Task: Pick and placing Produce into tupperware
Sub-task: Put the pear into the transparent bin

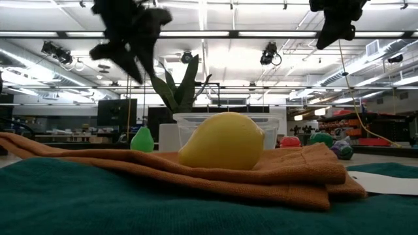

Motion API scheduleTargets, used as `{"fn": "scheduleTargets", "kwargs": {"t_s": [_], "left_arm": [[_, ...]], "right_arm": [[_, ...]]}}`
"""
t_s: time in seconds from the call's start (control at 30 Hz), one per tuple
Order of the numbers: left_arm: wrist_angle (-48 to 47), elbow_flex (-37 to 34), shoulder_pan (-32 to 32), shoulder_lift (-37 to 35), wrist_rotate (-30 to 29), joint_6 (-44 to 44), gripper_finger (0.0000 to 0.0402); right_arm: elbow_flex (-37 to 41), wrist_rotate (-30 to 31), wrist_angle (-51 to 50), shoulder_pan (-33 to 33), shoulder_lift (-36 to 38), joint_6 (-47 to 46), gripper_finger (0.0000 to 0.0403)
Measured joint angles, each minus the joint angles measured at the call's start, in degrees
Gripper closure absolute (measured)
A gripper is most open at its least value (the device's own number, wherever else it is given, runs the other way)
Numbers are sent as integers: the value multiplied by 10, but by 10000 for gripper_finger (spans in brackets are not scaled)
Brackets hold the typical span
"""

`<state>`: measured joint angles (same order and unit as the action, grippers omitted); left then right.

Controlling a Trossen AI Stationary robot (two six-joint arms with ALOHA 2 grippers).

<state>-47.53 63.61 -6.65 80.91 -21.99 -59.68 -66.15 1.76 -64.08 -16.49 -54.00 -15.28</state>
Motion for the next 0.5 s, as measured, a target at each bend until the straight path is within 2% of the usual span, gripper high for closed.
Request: {"fn": "scheduleTargets", "kwargs": {"t_s": [0.27,0.5], "left_arm": [[10,-96,0,-16,6,-57,235],[61,-151,0,-16,-35,-60,235]], "right_arm": [[0,0,0,0,0,-17,403],[0,0,4,-1,0,-33,403]]}}
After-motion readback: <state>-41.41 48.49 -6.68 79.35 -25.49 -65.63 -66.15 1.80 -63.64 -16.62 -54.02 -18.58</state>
